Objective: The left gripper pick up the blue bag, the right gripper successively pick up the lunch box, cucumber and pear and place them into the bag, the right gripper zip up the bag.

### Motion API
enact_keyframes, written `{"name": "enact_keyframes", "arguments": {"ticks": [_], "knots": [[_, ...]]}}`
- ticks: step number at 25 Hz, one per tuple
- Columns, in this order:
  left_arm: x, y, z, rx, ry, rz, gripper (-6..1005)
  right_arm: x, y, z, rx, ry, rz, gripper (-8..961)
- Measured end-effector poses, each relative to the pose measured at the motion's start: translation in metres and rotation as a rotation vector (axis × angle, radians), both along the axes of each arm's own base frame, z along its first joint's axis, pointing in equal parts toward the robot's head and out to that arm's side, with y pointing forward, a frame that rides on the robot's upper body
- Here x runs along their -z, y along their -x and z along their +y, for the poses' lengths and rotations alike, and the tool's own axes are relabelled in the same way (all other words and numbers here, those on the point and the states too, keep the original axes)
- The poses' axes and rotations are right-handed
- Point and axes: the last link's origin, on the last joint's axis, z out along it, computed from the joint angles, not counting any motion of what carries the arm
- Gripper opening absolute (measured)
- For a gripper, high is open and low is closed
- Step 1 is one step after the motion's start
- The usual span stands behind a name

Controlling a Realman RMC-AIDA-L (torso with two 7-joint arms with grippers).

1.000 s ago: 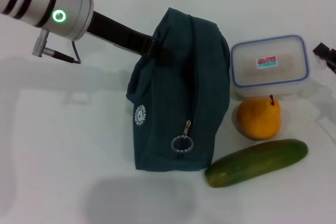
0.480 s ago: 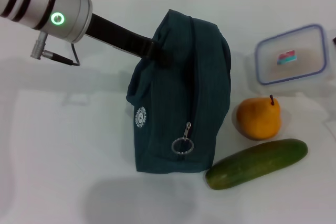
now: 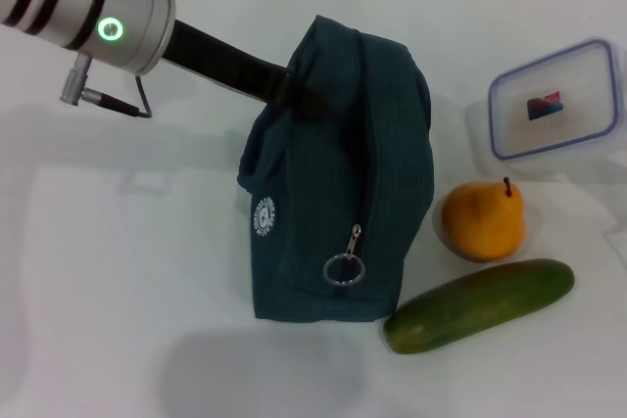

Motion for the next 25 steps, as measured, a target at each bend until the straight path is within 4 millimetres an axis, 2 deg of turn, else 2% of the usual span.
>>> {"name": "enact_keyframes", "arguments": {"ticks": [7, 25], "knots": [[0.000, 0.000, 0.000, -0.001, -0.001, 0.000, 43, -0.001, 0.005, -0.003, -0.027, -0.001, 0.040, 85], [0.000, -0.004, 0.002, 0.011, -0.001, 0.000, 43, -0.019, 0.021, -0.004, -0.126, -0.069, 0.141, 80]]}}
